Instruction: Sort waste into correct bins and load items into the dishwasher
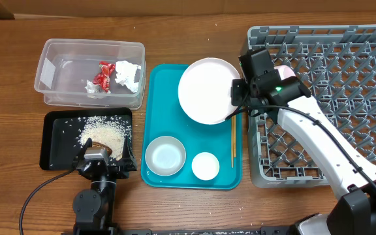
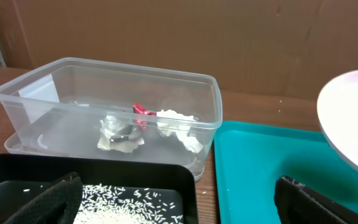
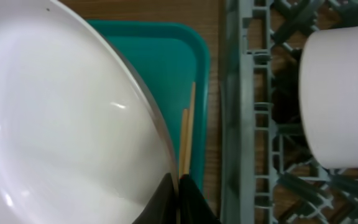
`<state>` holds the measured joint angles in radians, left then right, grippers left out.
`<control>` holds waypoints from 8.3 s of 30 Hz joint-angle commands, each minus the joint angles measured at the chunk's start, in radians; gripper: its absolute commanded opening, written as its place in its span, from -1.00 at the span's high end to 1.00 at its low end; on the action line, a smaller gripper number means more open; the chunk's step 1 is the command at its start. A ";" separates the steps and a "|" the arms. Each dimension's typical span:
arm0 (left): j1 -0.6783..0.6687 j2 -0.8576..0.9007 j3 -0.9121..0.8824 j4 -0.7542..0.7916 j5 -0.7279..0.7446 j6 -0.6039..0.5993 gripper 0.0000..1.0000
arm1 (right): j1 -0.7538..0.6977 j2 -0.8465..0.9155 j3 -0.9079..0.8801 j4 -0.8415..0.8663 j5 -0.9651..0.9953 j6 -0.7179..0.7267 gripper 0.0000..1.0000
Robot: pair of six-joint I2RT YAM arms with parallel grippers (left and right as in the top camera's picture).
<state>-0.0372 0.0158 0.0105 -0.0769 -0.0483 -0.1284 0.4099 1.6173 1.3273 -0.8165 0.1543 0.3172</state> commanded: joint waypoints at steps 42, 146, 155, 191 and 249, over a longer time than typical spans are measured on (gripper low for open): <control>0.005 -0.011 -0.005 0.005 -0.003 -0.010 -1.00 | -0.491 0.047 0.007 0.221 1.036 -0.197 0.92; 0.005 -0.011 -0.005 0.005 -0.004 -0.010 -1.00 | 0.105 0.127 0.331 -0.317 0.631 0.218 0.92; 0.005 -0.011 -0.005 0.005 -0.003 -0.010 -1.00 | -0.217 0.140 0.329 -0.269 0.846 0.310 0.92; 0.005 -0.011 -0.005 0.005 -0.003 -0.010 -1.00 | -0.229 0.369 0.245 -0.195 1.241 0.071 0.92; 0.005 -0.011 -0.005 0.005 -0.003 -0.010 -1.00 | 0.060 -0.056 0.207 -0.355 0.128 0.027 0.06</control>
<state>-0.0372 0.0154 0.0097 -0.0750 -0.0483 -0.1284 0.4633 1.5669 1.5261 -1.1473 0.6937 0.3347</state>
